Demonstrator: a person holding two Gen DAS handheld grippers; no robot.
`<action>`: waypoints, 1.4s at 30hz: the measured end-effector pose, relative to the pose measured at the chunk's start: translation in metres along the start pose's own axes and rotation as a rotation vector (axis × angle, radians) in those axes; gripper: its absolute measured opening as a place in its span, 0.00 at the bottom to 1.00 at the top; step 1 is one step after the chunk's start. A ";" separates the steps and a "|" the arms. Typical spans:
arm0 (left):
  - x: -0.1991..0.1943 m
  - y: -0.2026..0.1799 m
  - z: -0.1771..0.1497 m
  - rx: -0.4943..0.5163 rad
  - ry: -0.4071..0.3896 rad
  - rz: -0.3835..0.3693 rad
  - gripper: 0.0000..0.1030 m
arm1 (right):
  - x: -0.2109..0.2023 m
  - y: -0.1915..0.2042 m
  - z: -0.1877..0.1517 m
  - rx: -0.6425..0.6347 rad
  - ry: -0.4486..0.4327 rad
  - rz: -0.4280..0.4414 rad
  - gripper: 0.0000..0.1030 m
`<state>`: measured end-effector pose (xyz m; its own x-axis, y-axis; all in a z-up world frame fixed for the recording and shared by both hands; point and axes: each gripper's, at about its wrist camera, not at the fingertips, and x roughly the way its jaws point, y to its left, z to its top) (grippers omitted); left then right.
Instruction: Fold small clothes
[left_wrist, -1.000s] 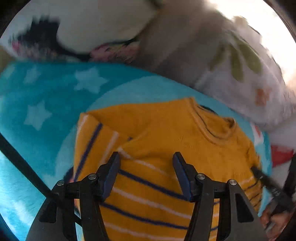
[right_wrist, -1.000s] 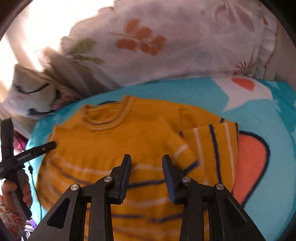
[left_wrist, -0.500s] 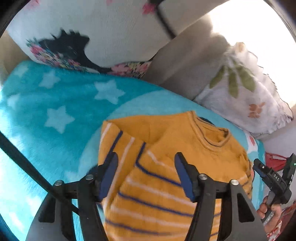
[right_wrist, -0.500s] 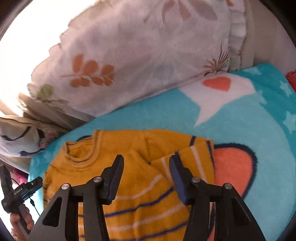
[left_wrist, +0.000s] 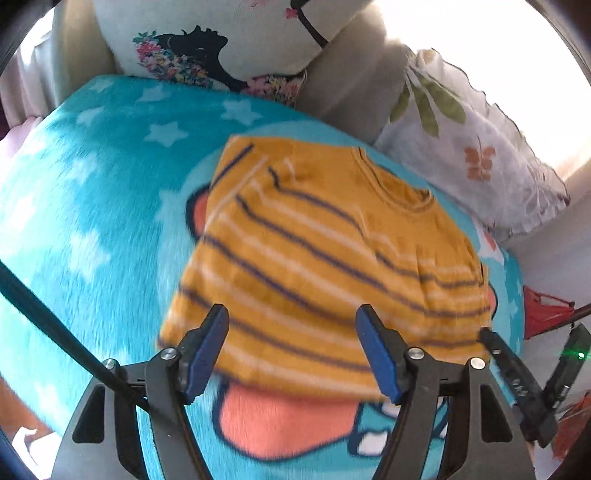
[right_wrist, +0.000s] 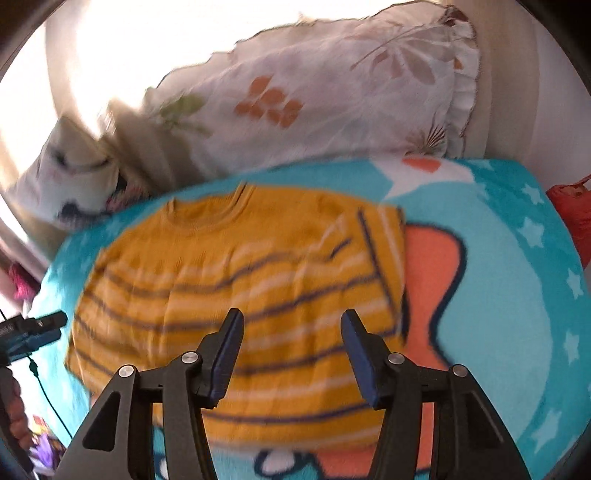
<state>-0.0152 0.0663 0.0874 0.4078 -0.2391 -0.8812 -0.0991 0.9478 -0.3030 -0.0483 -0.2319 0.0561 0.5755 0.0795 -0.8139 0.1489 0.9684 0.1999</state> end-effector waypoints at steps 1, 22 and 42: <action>-0.004 -0.002 -0.009 0.004 -0.004 0.006 0.68 | 0.003 0.004 -0.006 -0.008 0.016 0.011 0.57; -0.072 0.028 -0.111 -0.148 -0.063 0.143 0.69 | -0.008 0.031 -0.064 -0.120 0.042 0.042 0.60; -0.069 0.135 -0.029 -0.104 -0.074 0.126 0.69 | 0.037 0.174 -0.006 -0.247 -0.004 0.027 0.45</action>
<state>-0.0834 0.2045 0.0965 0.4515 -0.1001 -0.8866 -0.2454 0.9414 -0.2312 -0.0059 -0.0585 0.0574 0.5802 0.1053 -0.8077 -0.0675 0.9944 0.0811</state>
